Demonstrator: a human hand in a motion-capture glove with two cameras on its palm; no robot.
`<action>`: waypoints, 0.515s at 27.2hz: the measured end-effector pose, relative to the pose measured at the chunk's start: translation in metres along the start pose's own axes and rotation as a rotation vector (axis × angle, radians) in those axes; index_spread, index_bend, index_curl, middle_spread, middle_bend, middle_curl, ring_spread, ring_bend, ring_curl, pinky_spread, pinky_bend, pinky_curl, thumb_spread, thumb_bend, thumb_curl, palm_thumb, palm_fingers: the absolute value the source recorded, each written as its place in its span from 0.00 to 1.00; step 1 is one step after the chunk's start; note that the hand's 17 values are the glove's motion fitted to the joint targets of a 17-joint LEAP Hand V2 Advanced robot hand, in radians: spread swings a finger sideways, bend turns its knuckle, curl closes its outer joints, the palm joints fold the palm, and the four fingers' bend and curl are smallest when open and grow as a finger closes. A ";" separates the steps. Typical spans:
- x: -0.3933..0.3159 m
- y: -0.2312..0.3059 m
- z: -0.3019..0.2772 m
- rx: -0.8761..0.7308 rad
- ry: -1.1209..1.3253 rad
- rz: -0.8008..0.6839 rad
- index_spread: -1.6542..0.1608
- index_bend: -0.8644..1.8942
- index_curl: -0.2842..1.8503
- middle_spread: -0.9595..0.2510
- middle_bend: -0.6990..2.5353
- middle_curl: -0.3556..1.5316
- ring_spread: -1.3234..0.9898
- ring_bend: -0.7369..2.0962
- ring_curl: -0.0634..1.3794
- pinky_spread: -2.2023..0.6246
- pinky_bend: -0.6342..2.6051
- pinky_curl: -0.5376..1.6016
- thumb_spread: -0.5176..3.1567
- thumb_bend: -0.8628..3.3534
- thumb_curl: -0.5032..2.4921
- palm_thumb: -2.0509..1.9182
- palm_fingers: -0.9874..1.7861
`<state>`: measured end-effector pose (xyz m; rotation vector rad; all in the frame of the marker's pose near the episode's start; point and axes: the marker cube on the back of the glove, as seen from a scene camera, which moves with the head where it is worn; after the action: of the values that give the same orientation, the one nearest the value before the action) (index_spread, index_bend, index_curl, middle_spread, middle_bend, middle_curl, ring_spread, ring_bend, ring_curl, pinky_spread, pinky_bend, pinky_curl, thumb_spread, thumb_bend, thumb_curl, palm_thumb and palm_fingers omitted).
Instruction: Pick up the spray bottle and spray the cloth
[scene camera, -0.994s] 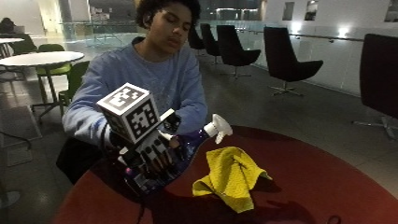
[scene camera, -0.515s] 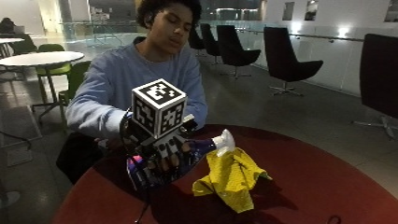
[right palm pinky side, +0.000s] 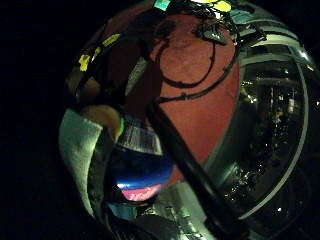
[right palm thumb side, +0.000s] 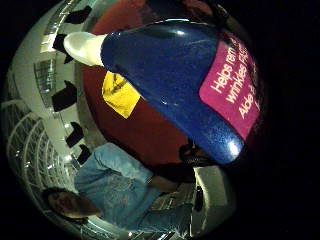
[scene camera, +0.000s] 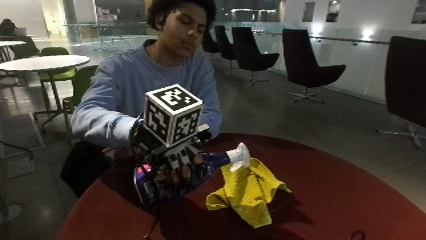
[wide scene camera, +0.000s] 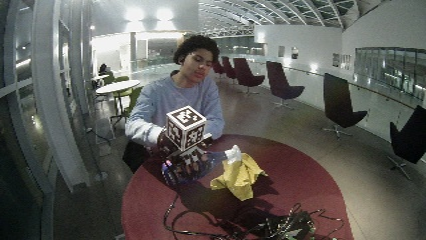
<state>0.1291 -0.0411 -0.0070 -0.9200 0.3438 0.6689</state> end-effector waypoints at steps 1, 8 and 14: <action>0.000 0.000 0.000 0.000 0.001 0.001 0.75 0.34 0.20 0.72 0.30 0.42 0.54 0.46 0.32 0.78 0.32 0.43 0.35 0.20 0.35 0.76 0.73; -0.002 -0.002 -0.002 0.009 0.018 -0.006 0.75 0.34 0.20 0.72 0.30 0.42 0.54 0.46 0.31 0.78 0.32 0.43 0.35 0.20 0.35 0.76 0.73; -0.003 -0.003 -0.002 0.013 0.022 -0.012 0.75 0.34 0.20 0.72 0.30 0.42 0.54 0.46 0.31 0.78 0.32 0.43 0.35 0.20 0.35 0.75 0.73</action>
<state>0.1290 -0.0452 -0.0046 -0.9171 0.3616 0.6451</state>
